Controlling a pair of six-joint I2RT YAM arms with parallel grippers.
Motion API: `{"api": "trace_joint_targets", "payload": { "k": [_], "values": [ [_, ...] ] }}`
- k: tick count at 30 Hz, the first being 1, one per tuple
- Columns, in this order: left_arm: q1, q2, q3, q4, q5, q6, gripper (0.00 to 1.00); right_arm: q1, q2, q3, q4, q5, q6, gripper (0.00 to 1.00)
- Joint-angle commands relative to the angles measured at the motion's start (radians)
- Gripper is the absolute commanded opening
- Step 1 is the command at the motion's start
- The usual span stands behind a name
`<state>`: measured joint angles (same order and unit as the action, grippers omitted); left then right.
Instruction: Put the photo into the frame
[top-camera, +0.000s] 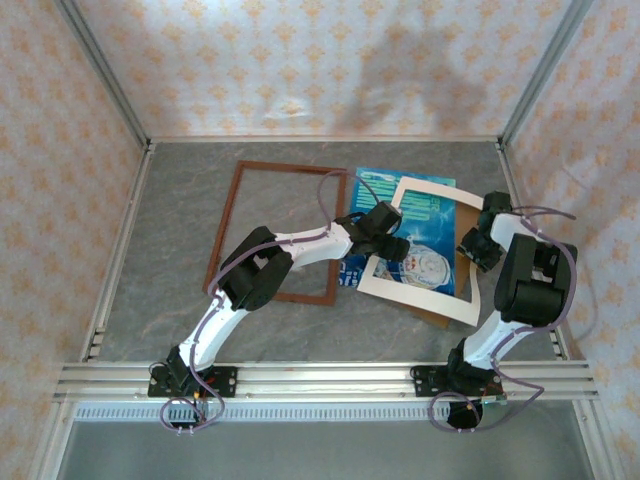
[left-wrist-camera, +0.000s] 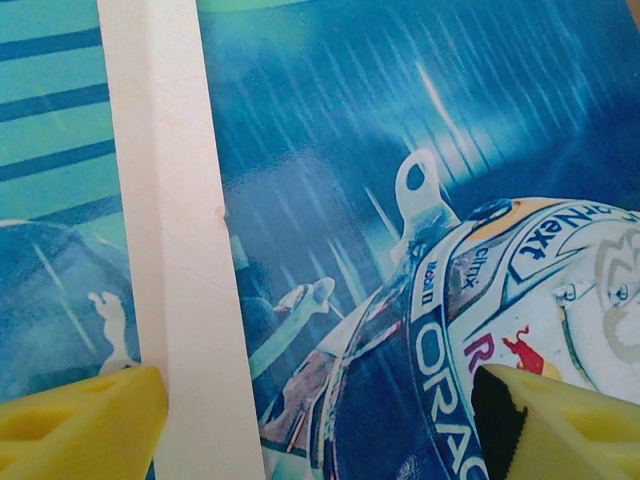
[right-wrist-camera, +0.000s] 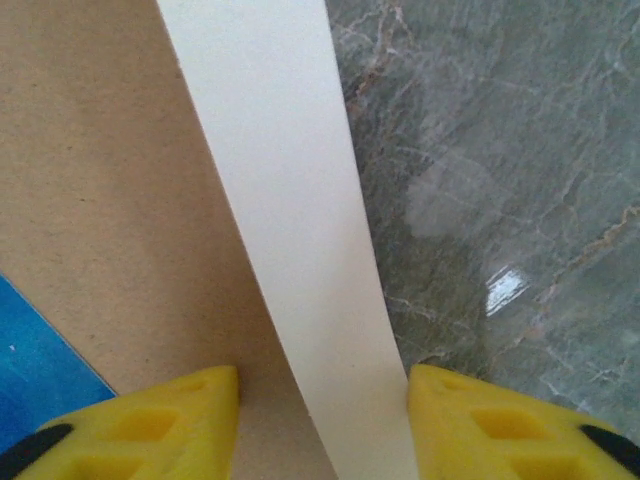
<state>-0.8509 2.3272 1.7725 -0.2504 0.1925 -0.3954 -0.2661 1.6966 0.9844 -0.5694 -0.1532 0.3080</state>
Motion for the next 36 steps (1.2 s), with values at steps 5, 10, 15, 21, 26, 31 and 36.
{"api": "trace_joint_targets", "payload": {
  "k": [5, 10, 15, 21, 26, 31, 36],
  "values": [
    [-0.007, 0.026, -0.039, -0.049, 0.053, -0.028, 0.79, 0.030, 0.009, 0.006, -0.066, 0.106, -0.011, 0.32],
    [-0.008, 0.023, -0.038, -0.050, 0.055, -0.028, 0.79, 0.047, -0.003, 0.018, -0.086, 0.171, -0.020, 0.24],
    [-0.007, 0.014, -0.035, -0.054, 0.060, -0.030, 0.79, 0.064, -0.004, 0.031, -0.105, 0.230, -0.026, 0.18],
    [-0.001, -0.037, -0.029, -0.075, 0.084, -0.032, 0.82, 0.098, -0.021, 0.055, -0.133, 0.322, -0.037, 0.09],
    [0.018, -0.137, -0.077, -0.065, 0.103, -0.043, 0.85, 0.137, -0.062, 0.074, -0.160, 0.395, -0.046, 0.05],
    [0.050, -0.245, -0.167, -0.014, 0.105, -0.056, 0.88, 0.187, -0.100, 0.090, -0.176, 0.442, -0.052, 0.03],
    [0.088, -0.289, -0.187, -0.013, 0.105, -0.060, 0.90, 0.240, -0.137, 0.117, -0.194, 0.459, -0.059, 0.02]
  ]
}}
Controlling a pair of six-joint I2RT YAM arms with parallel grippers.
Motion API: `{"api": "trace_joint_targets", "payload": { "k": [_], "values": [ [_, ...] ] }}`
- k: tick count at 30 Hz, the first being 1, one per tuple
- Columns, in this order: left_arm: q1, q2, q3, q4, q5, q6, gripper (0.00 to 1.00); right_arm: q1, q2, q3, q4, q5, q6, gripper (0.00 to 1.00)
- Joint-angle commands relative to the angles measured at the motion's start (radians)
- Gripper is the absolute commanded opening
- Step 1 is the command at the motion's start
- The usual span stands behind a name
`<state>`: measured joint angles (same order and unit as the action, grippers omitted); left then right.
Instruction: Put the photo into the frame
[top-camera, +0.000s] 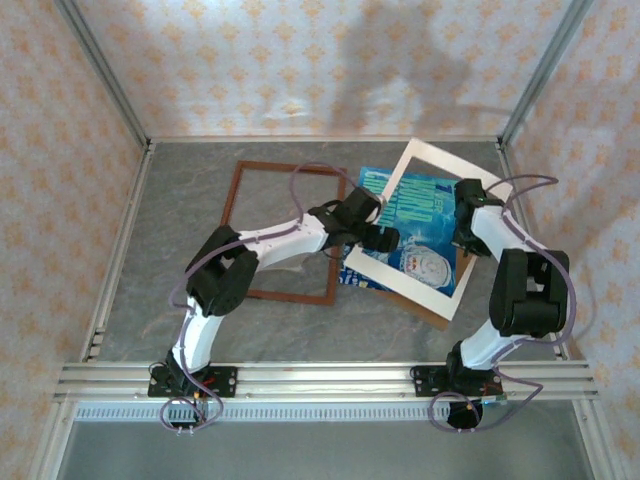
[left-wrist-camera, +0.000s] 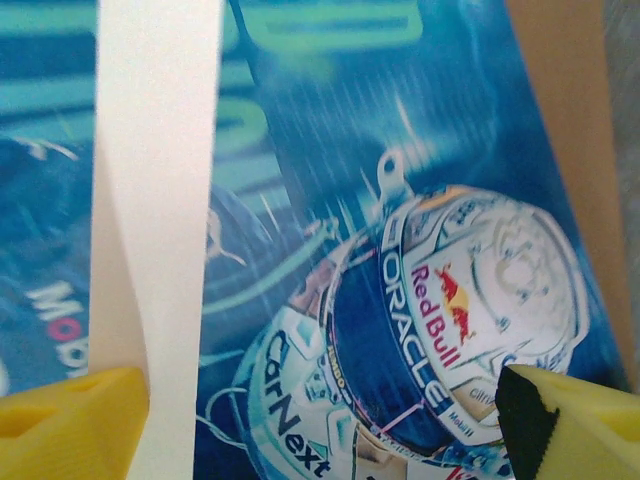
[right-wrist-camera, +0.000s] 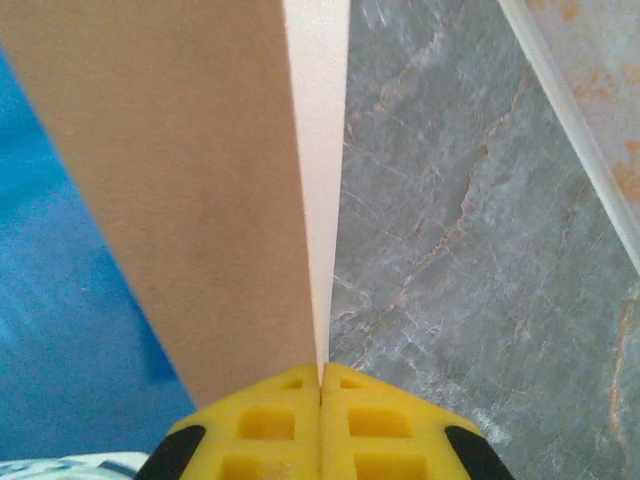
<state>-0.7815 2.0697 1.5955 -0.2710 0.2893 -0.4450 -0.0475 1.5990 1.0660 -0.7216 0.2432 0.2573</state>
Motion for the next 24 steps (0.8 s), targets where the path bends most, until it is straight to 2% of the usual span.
{"api": "trace_joint_targets", "payload": {
  "k": [1, 6, 13, 17, 20, 24],
  "values": [
    [0.026, -0.031, -0.005, 0.003, 0.007, -0.011, 0.90, 0.031, -0.044, 0.040, -0.043, 0.064, -0.008, 0.02],
    [0.073, -0.023, 0.026, -0.034, 0.013, 0.000, 0.90, 0.055, -0.060, 0.051, -0.042, 0.038, -0.008, 0.01],
    [0.104, -0.030, 0.075, -0.083, 0.006, 0.087, 0.91, 0.066, -0.057, 0.036, -0.018, 0.006, -0.007, 0.01],
    [0.118, 0.013, 0.149, -0.126, 0.055, 0.096, 0.90, 0.072, -0.060, 0.029, -0.008, -0.001, -0.006, 0.00],
    [0.134, 0.053, 0.205, -0.127, 0.125, 0.064, 0.84, 0.075, -0.068, 0.019, 0.007, -0.013, -0.004, 0.00],
    [0.159, 0.094, 0.263, -0.091, 0.246, -0.008, 0.69, 0.079, -0.070, 0.014, 0.017, -0.015, -0.003, 0.00]
  ]
}}
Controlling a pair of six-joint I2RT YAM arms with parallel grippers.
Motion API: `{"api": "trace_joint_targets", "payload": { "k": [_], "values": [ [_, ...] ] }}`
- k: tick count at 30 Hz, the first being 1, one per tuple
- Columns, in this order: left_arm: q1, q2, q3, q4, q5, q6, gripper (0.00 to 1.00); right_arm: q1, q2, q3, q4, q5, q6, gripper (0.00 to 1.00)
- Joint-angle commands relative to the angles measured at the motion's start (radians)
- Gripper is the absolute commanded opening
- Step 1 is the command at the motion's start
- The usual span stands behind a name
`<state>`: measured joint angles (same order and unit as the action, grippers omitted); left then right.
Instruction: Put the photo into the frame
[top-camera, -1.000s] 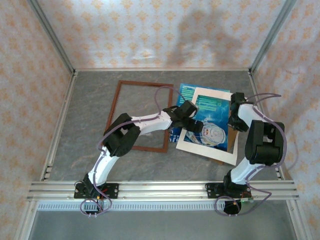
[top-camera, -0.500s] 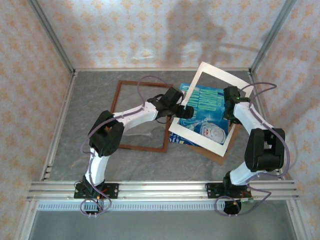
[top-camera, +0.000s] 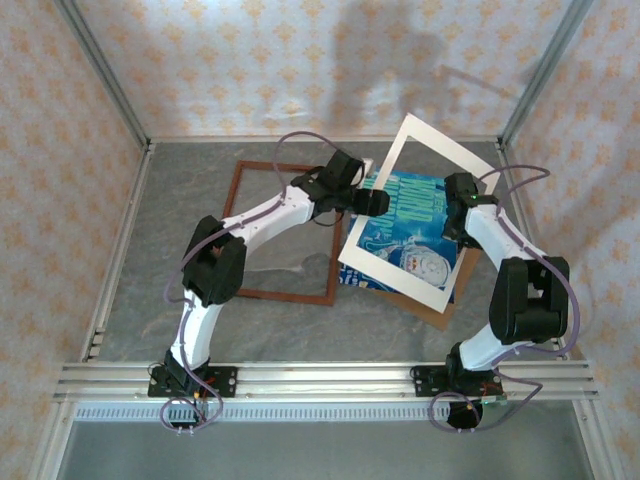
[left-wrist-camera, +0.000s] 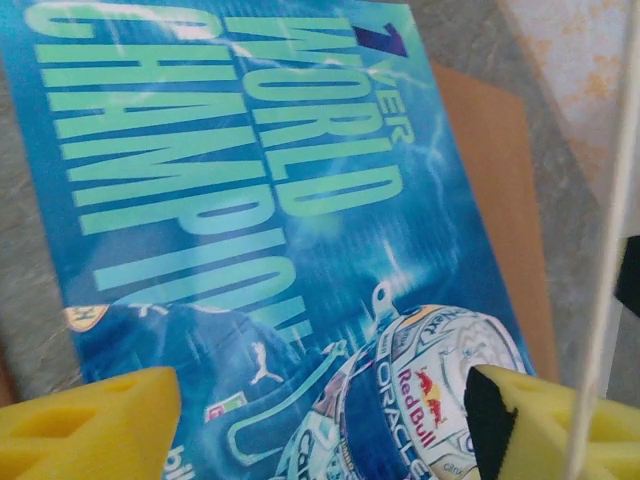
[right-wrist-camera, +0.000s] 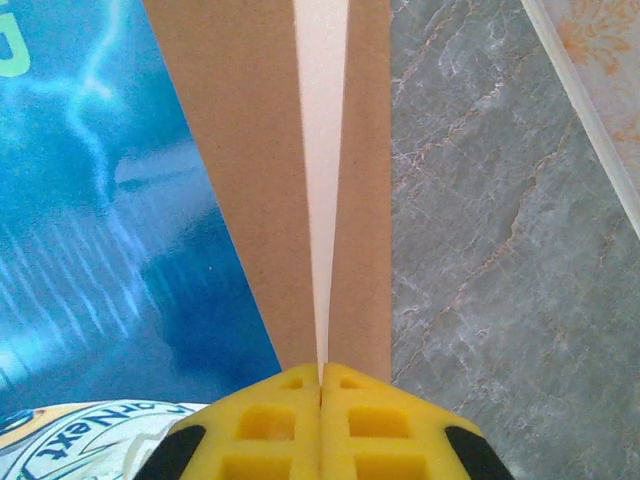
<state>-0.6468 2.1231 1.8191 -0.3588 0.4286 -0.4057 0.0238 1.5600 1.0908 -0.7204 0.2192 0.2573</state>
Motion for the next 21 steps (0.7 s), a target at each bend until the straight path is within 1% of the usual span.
{"api": "trace_joint_targets", "payload": {
  "k": [1, 3, 5, 8, 10, 13, 19, 21],
  "values": [
    [0.030, 0.044, 0.044, 0.015, 0.132, -0.061, 0.66, 0.008, -0.029, -0.011, 0.018, 0.008, -0.003, 0.00],
    [0.041, 0.052, 0.051, 0.050, 0.169, -0.098, 0.62, 0.011, -0.026, -0.012, 0.021, 0.011, -0.004, 0.00],
    [0.048, 0.057, 0.061, 0.066, 0.190, -0.114, 0.62, 0.014, -0.022, -0.012, 0.024, 0.011, -0.006, 0.00],
    [0.055, 0.067, 0.081, 0.060, 0.197, -0.117, 0.62, 0.019, -0.015, -0.011, 0.028, 0.011, -0.008, 0.00],
    [0.058, 0.072, 0.086, 0.059, 0.197, -0.118, 0.58, 0.022, -0.012, -0.008, 0.029, 0.011, -0.007, 0.00],
    [0.064, 0.077, 0.088, 0.061, 0.206, -0.124, 0.47, 0.026, -0.009, -0.009, 0.033, 0.014, -0.010, 0.00],
    [0.078, 0.055, 0.072, 0.065, 0.236, -0.137, 0.13, 0.030, -0.015, -0.001, 0.032, 0.014, -0.010, 0.01],
    [0.080, 0.023, 0.040, 0.082, 0.247, -0.163, 0.05, 0.030, -0.030, 0.002, 0.039, -0.006, -0.009, 0.03]
  ]
}}
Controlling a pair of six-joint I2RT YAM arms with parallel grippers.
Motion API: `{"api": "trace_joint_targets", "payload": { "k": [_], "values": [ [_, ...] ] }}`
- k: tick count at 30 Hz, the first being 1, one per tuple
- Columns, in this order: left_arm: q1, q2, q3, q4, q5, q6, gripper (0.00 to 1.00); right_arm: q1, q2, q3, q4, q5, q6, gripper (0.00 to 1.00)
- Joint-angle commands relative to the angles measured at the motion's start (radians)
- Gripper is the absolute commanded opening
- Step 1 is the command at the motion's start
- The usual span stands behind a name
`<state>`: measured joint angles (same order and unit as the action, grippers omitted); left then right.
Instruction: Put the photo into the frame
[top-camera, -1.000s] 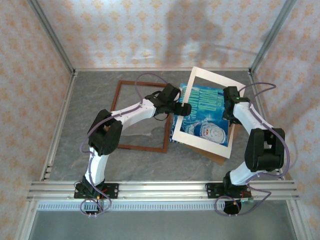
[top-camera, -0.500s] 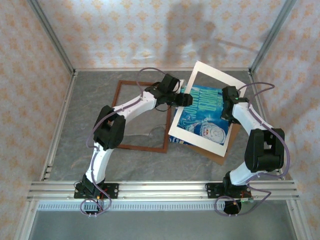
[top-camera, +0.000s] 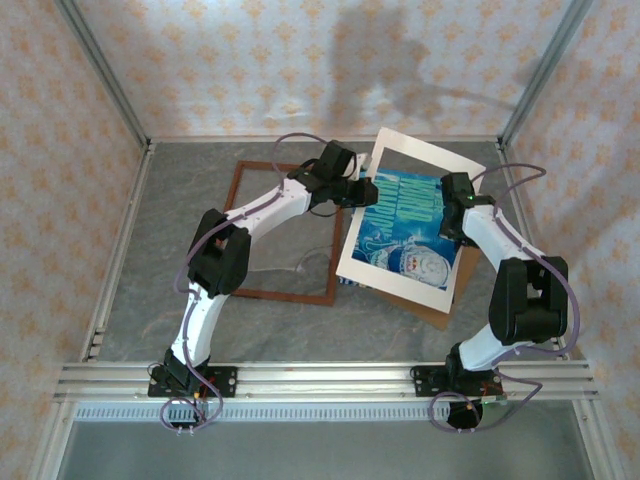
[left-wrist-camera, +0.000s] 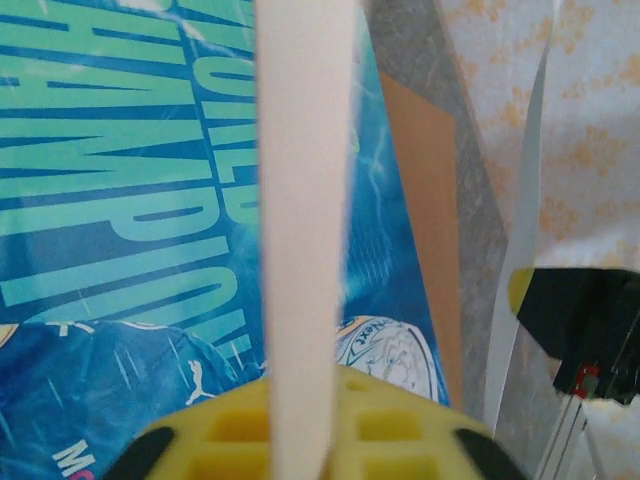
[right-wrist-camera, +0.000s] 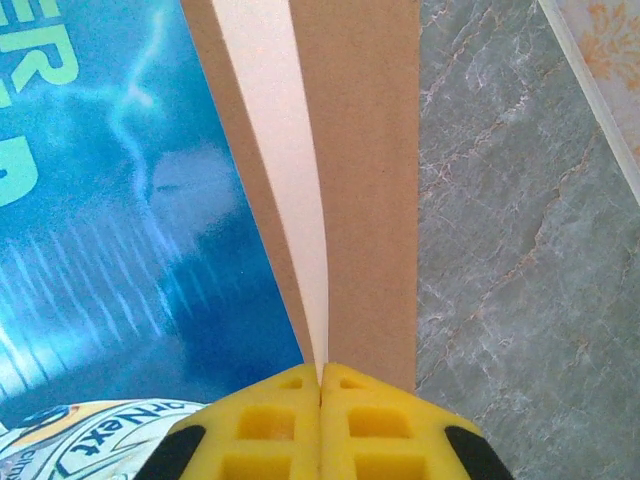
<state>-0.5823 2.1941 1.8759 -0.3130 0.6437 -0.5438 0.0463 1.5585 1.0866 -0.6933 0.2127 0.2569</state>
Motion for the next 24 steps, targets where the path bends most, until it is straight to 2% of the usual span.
{"api": "trace_joint_targets", "payload": {
  "k": [1, 3, 5, 8, 10, 11, 15, 18, 21, 24],
  "values": [
    [0.016, -0.072, -0.044, 0.053, 0.038, -0.037, 0.00, 0.008, -0.040, 0.011, 0.014, -0.020, -0.005, 0.06],
    [0.018, -0.119, -0.102, 0.096, 0.067, -0.081, 0.00, 0.009, -0.071, 0.017, 0.028, -0.094, 0.005, 0.15],
    [0.024, -0.177, -0.176, 0.155, 0.125, -0.150, 0.00, 0.009, -0.127, 0.022, 0.054, -0.203, 0.014, 0.38],
    [0.040, -0.272, -0.275, 0.222, 0.200, -0.229, 0.00, 0.009, -0.225, 0.022, 0.115, -0.364, 0.016, 0.60],
    [0.056, -0.339, -0.310, 0.172, 0.242, -0.222, 0.00, 0.009, -0.290, 0.021, 0.170, -0.460, 0.017, 0.74],
    [0.070, -0.368, -0.324, 0.124, 0.265, -0.205, 0.00, 0.009, -0.318, 0.021, 0.198, -0.503, 0.021, 0.77],
    [0.139, -0.489, -0.350, -0.068, 0.312, -0.131, 0.00, 0.010, -0.370, 0.013, 0.275, -0.584, 0.030, 0.80],
    [0.202, -0.574, -0.306, -0.291, 0.345, 0.018, 0.00, 0.010, -0.409, 0.009, 0.289, -0.579, 0.021, 0.81],
    [0.307, -0.619, -0.264, -0.510, 0.379, 0.161, 0.00, 0.010, -0.404, 0.000, 0.295, -0.574, 0.021, 0.81],
    [0.449, -0.633, -0.282, -0.611, 0.373, 0.221, 0.00, 0.010, -0.386, -0.015, 0.308, -0.569, 0.030, 0.80]
  ]
}}
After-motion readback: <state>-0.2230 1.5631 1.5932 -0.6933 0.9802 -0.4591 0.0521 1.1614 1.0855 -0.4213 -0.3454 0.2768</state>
